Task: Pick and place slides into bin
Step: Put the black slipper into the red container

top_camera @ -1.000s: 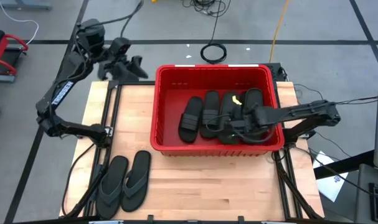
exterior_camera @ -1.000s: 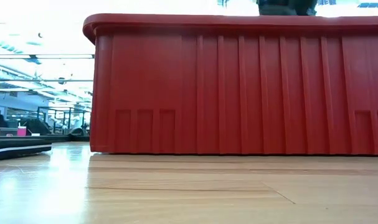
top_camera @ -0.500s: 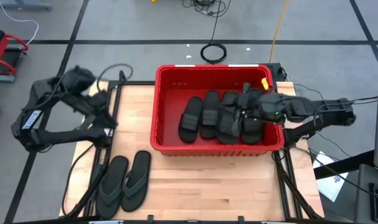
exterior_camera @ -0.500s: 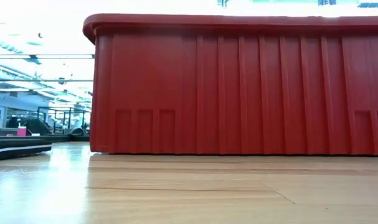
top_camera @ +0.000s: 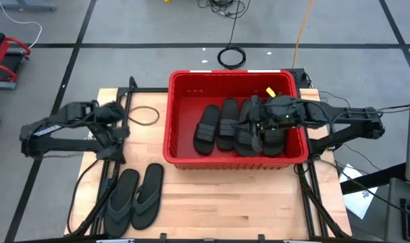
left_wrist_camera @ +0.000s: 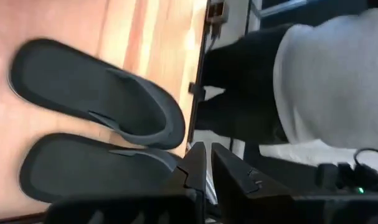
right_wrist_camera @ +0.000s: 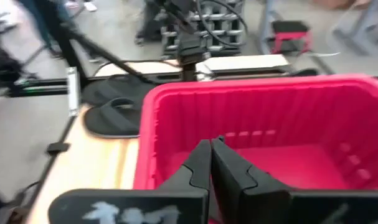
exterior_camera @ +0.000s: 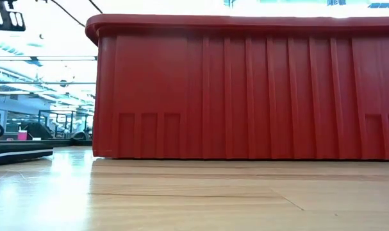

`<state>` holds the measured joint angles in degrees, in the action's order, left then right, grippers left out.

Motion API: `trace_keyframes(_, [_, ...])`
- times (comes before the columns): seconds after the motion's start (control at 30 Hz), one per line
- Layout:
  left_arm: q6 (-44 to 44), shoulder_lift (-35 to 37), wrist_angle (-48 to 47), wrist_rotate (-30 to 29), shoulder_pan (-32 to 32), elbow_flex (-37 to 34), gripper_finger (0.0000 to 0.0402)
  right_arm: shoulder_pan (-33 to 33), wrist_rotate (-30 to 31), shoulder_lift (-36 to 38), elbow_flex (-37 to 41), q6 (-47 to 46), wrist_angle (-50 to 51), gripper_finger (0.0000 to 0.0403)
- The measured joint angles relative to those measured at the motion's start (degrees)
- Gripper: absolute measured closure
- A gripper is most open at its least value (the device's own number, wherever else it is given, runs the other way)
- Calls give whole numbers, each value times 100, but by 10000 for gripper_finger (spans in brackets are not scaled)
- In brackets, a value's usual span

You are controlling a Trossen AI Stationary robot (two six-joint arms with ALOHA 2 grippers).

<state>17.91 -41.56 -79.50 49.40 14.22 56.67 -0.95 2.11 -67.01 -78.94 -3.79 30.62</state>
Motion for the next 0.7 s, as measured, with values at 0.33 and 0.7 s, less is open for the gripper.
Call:
trace_keyframes(0.33, [1103, -165, 2506, -122, -1147, -1527, 395, 382, -520, 262, 0, -175, 497, 403])
trace_keyframes(0.7, [2244, -1080, 3778, -2357, -3300, -2136, 356, 551, 370, 617, 0, -249, 441, 402])
